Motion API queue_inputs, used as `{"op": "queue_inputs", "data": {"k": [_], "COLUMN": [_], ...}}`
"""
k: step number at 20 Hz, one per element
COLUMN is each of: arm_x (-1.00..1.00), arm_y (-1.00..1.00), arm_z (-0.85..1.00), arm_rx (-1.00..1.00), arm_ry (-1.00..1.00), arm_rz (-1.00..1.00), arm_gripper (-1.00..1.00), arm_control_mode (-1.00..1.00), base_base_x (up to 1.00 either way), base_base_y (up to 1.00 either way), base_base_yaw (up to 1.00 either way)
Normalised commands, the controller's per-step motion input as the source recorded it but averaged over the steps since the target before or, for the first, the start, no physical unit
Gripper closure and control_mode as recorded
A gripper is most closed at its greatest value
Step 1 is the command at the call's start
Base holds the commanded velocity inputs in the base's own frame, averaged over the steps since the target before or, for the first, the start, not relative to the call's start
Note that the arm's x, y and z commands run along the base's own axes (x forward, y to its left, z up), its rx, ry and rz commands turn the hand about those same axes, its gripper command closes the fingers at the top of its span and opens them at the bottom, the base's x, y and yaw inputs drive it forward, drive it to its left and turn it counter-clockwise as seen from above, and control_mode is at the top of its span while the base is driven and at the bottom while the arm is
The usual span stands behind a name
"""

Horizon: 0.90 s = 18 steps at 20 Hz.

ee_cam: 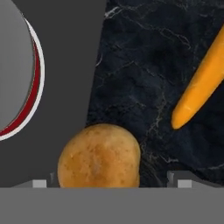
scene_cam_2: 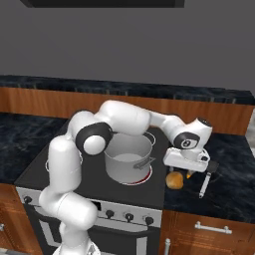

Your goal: Put the potato and carrot in the pot. Retrieve the spatula and lightly stir the vegetables in the pot.

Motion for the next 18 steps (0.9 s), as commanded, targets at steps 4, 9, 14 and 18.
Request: {"op": "queue_inputs", "data": {"k": [4, 9, 14, 18], "arm_x": [0.00, -0.09, -0.14, -0.04], "arm_y": [0.07, 0.08, 0.04, 0.04], "arm_z": [-0.12, -0.16, -0.03, -0.18], "arm_rx": [0.00, 0.00, 0.00, 0.00], "arm_ry": [-0.04, 0.00, 0.00, -0.01], "arm_rz": [0.05, 0.08, 0.09, 0.08], "arm_gripper": [-1.00, -1.00, -1.00, -1.00], "arm_control_mode": [-1.00, -1.00, -1.00, -1.00], "base_base_x": [0.00, 0.00, 0.00, 0.00], "base_base_y": [0.00, 0.00, 0.00, 0.00], "base_base_yaw": [0.00, 0.00, 0.00, 0.00]}}
